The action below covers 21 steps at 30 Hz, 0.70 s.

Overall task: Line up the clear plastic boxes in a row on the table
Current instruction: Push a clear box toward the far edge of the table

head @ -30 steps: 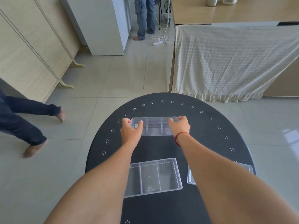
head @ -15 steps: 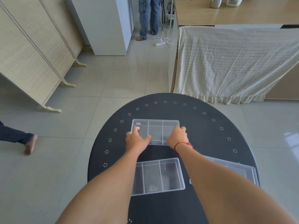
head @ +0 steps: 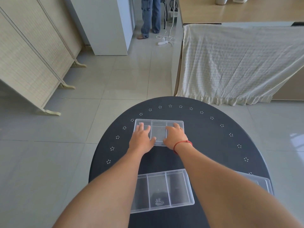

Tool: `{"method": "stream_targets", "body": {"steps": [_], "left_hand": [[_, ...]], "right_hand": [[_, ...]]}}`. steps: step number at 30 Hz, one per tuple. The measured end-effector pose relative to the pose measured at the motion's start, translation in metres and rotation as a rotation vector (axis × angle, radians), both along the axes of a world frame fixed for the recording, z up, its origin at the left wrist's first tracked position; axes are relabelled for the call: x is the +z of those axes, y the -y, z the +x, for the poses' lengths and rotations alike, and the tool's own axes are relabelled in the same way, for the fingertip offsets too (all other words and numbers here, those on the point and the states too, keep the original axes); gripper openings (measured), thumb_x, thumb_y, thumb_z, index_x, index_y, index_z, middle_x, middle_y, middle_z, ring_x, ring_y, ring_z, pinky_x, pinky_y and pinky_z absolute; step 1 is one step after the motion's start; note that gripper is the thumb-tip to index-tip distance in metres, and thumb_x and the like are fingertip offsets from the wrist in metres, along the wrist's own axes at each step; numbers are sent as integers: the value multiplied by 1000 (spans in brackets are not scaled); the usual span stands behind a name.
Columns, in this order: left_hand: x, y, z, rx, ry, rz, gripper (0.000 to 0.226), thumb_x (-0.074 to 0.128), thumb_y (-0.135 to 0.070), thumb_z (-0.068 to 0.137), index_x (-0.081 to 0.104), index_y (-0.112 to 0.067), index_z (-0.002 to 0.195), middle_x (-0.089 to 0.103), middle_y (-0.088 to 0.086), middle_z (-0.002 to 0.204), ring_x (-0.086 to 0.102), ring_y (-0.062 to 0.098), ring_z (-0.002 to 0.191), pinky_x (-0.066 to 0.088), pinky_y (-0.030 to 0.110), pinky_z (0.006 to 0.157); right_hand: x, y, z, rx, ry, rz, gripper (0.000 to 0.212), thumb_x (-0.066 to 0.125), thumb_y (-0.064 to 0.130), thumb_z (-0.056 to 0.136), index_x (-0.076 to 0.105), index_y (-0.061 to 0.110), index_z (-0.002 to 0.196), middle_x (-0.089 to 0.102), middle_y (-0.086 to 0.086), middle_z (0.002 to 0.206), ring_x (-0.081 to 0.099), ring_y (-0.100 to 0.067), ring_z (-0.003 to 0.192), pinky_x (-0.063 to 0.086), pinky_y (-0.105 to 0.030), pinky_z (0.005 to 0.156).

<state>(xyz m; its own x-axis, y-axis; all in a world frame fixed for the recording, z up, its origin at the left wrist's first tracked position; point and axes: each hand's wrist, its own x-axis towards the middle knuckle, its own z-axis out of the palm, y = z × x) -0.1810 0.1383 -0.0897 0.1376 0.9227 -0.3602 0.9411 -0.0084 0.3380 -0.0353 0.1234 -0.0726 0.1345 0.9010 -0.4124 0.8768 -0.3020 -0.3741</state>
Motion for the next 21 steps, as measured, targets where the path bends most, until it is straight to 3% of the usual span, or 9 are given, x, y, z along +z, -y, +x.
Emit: {"method": "stream_targets", "body": {"steps": [5, 9, 21], "left_hand": [[-5, -19, -1, -47, -42, 1, 63, 34, -41, 101, 10, -22, 156, -10, 6, 165, -11, 24, 152, 13, 42, 123], [-5, -29, 1, 39, -1, -5, 62, 34, -44, 101, 11, -28, 156, -12, 10, 162, -13, 27, 150, 17, 45, 121], [0, -83, 4, -11, -14, 7, 62, 32, -45, 101, 9, -29, 157, -8, 5, 165, -9, 25, 152, 13, 43, 122]], "right_hand": [[-3, -14, -6, 0, 16, 35, 58, 54, 29, 92, 38, 21, 148, 15, -10, 163, 18, -29, 151, 33, -43, 117], [-4, -28, -7, 9, 27, 46, 62, 49, 32, 94, 29, 22, 152, 11, -10, 164, 13, -28, 152, 29, -44, 119], [-14, -75, -1, 3, 26, 58, 63, 38, 34, 98, 14, 25, 156, -2, -7, 166, -2, -27, 154, 11, -41, 125]]}}
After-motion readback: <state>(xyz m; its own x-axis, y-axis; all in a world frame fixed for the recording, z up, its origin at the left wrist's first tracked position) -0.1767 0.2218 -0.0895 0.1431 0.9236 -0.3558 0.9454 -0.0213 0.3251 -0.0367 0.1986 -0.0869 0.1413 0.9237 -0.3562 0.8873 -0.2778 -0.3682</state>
